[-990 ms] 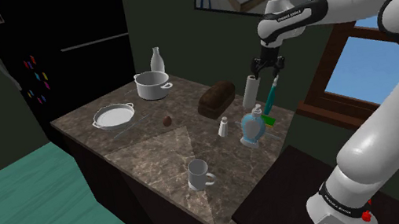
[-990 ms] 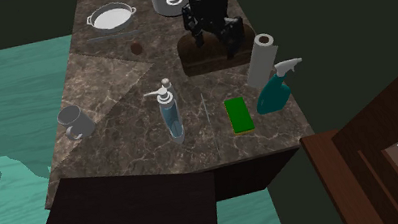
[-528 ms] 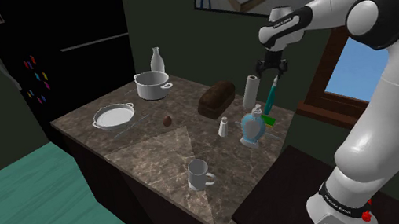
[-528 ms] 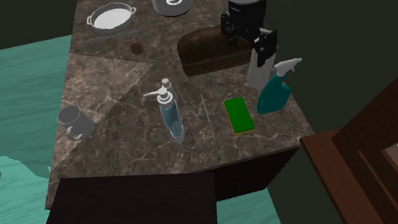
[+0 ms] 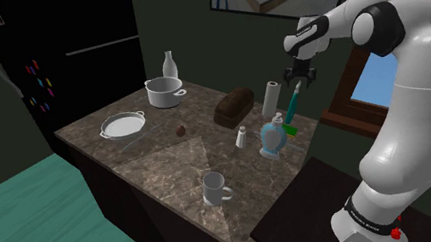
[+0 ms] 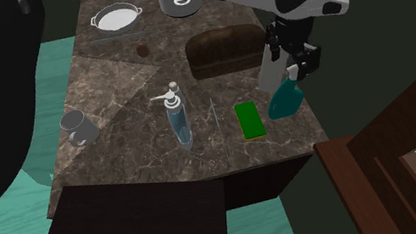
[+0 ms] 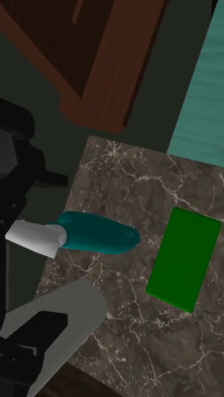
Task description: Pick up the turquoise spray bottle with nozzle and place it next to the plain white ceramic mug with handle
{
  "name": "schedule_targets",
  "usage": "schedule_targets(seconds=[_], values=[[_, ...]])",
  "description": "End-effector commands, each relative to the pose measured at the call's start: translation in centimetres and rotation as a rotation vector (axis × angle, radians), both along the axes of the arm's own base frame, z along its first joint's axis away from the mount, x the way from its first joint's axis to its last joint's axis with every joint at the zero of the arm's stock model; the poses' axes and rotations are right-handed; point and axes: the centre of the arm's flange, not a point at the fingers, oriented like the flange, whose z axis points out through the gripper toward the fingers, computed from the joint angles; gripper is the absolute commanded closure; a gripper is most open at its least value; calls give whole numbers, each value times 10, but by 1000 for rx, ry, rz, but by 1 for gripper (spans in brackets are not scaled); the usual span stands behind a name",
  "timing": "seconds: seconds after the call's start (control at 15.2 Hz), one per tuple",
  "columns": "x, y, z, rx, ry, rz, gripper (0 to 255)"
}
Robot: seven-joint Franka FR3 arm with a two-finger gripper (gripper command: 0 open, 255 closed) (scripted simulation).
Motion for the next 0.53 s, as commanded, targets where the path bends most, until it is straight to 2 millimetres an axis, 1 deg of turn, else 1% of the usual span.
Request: schedule_targets(seconds=[0.0, 0.2, 0.26, 0.46], values=[[0, -2, -10, -1, -1, -4, 0], [0, -3, -26, -1, -1, -4, 0], [-1, -4, -34, -1, -1, -4, 0], [-1, -4, -34, -1, -1, -4, 0]])
